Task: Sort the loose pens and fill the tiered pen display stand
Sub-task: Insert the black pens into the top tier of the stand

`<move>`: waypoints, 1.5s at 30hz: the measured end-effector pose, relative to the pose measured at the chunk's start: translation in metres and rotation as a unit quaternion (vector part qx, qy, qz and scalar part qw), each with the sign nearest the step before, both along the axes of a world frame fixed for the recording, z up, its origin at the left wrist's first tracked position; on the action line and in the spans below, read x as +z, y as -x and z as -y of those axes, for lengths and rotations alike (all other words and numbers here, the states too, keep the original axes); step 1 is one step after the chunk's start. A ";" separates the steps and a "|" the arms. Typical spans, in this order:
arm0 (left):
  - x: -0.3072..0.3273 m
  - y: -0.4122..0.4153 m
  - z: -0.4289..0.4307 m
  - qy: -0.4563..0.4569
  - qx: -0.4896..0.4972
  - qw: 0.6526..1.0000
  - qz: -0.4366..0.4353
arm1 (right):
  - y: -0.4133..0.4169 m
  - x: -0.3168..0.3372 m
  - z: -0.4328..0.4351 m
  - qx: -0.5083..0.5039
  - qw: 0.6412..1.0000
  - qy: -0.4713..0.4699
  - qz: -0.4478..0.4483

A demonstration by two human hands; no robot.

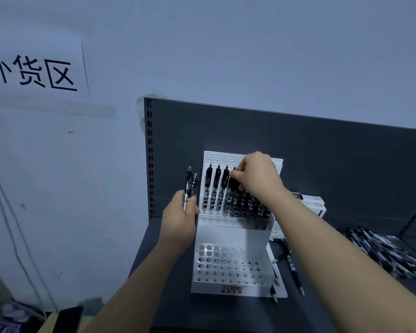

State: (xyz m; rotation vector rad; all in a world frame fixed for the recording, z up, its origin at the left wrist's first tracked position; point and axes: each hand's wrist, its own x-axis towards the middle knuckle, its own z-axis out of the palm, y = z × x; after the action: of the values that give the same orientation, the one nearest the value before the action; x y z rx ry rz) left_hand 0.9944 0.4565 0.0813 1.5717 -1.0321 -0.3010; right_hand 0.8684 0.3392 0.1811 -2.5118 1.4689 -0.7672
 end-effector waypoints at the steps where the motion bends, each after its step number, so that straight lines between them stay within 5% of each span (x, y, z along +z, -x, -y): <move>1: 0.000 0.000 0.001 0.003 -0.006 1.000 -0.003 | -0.001 0.000 0.000 0.003 1.000 0.008 -0.013; 8: 0.002 0.000 -0.001 -0.026 -0.047 0.998 -0.041 | -0.002 -0.005 0.003 -0.014 0.999 0.020 -0.024; 12: 0.005 0.005 -0.002 -0.011 -0.107 0.989 -0.100 | 0.003 -0.005 -0.006 0.056 0.992 -0.016 0.108; 18: 0.018 0.015 0.000 0.019 -0.156 0.985 -0.077 | 0.007 -0.005 -0.027 0.187 0.922 -0.237 0.242; 24: 0.009 0.000 -0.002 0.028 -0.043 0.999 -0.010 | 0.014 0.006 -0.013 0.105 0.909 -0.195 0.352; 31: 0.002 -0.005 -0.003 0.028 -0.013 0.999 -0.044 | 0.000 -0.010 -0.001 0.044 0.978 -0.044 0.200; 37: -0.001 -0.009 -0.002 0.014 -0.027 0.999 -0.034 | -0.018 -0.024 0.004 0.031 0.996 -0.035 0.071; 45: -0.001 -0.012 -0.002 0.036 -0.025 0.997 -0.057 | -0.023 -0.019 0.010 0.019 0.997 -0.079 0.008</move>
State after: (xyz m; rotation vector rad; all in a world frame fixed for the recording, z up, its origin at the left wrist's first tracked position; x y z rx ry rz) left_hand 1.0064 0.4581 0.0808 1.4484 -0.9849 -0.3800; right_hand 0.8917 0.3293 0.1622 -2.4035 1.4138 -0.6358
